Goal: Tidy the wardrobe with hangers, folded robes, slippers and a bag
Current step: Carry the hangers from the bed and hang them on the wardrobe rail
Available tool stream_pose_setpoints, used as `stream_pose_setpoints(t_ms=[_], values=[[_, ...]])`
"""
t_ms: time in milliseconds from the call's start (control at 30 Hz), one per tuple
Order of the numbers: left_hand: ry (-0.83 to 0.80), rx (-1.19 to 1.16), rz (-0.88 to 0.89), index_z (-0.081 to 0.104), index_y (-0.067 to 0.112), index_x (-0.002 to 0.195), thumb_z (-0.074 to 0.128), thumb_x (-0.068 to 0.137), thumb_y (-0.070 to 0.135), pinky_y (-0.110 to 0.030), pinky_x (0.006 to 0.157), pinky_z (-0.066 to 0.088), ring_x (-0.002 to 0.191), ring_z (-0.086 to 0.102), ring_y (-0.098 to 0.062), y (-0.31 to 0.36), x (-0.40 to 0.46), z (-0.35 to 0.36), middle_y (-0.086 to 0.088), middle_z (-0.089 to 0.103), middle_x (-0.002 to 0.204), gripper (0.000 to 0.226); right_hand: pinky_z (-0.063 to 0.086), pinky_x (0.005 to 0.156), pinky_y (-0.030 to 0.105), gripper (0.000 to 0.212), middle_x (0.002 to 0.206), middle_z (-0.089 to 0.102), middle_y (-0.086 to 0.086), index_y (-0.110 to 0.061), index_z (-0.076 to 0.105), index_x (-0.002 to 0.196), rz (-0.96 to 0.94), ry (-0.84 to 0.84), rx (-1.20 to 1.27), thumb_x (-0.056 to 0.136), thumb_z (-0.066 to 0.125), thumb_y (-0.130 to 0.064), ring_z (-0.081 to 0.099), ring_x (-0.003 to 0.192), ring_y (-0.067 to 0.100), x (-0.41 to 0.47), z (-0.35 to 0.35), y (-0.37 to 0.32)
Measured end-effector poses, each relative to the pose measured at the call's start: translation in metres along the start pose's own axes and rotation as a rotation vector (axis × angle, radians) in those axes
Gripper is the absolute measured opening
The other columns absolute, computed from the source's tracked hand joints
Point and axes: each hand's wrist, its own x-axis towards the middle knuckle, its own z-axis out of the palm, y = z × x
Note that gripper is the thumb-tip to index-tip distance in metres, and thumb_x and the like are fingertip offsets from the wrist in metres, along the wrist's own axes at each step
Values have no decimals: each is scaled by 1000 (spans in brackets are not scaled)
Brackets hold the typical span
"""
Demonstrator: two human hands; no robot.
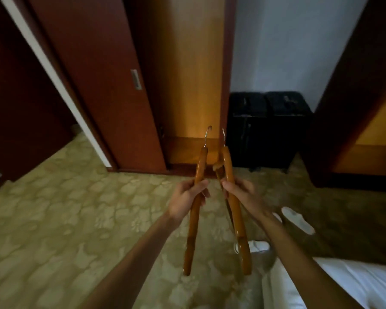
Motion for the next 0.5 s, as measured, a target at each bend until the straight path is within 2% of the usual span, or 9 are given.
stream_pose_setpoints(t_ms=[167,367,500], values=[[30,-41,-15,66,-5,104,64,97,29,-27,60,48,63,59,-18,13,73,-64,-12,68,80,35,51,79,39,38,81,70,1,-15,71,106,-7,-36,20,85,65,-46,67,78,16,95,45,-17],[8,-79,-5,67,-4,104,62,98,27,-28,61,49,64,58,-21,25,172,-102,-12,66,80,32,54,82,33,29,83,69,5,-7,70,105,-6,-7,33,94,64,-33,68,78,15,208,60,-25],[1,-92,7,66,-4,99,62,98,26,-28,59,49,61,58,-19,37,265,-119,-11,66,78,30,53,84,35,33,91,71,10,-8,71,106,-9,28,60,90,65,-36,69,84,18,303,57,-27]])
